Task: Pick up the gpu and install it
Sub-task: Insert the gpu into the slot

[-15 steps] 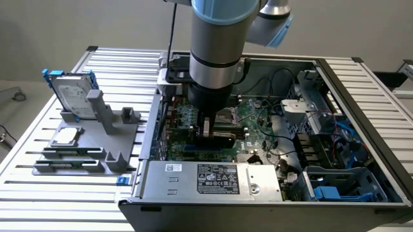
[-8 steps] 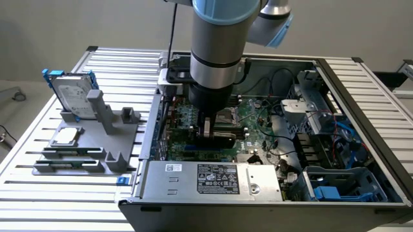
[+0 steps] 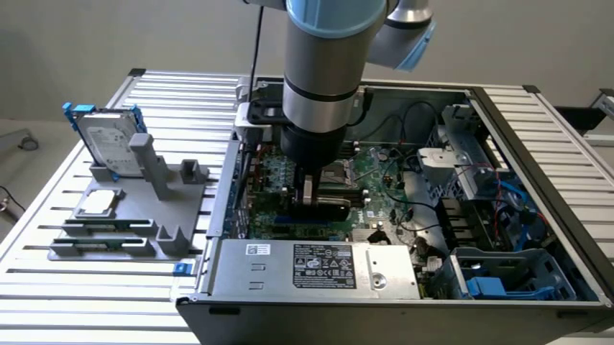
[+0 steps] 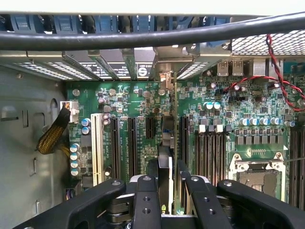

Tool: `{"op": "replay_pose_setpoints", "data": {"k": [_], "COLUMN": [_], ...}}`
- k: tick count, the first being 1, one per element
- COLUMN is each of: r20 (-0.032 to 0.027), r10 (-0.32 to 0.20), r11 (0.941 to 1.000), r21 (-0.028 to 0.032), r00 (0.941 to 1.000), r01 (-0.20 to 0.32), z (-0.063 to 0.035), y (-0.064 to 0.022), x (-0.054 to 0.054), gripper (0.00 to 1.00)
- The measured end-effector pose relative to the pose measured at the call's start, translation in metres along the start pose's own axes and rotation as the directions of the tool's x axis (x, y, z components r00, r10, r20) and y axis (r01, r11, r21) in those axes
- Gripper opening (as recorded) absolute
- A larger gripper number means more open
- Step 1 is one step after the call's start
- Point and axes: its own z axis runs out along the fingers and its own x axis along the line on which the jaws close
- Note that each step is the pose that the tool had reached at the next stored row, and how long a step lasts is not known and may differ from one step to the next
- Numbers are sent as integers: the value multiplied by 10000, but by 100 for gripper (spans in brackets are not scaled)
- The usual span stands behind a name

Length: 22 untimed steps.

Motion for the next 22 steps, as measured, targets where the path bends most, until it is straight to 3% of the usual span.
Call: {"op": "replay_pose_setpoints", "data": {"k": [15, 22], "r20": [-177, -208], "r10": [5, -7], "r11": [10000, 10000], "r21": [-21, -36], "r00": [9998, 9998], "r01": [-5, 6], "z": [43, 48], "y": [30, 31], "x": [3, -13], "gripper": [27, 27]}}
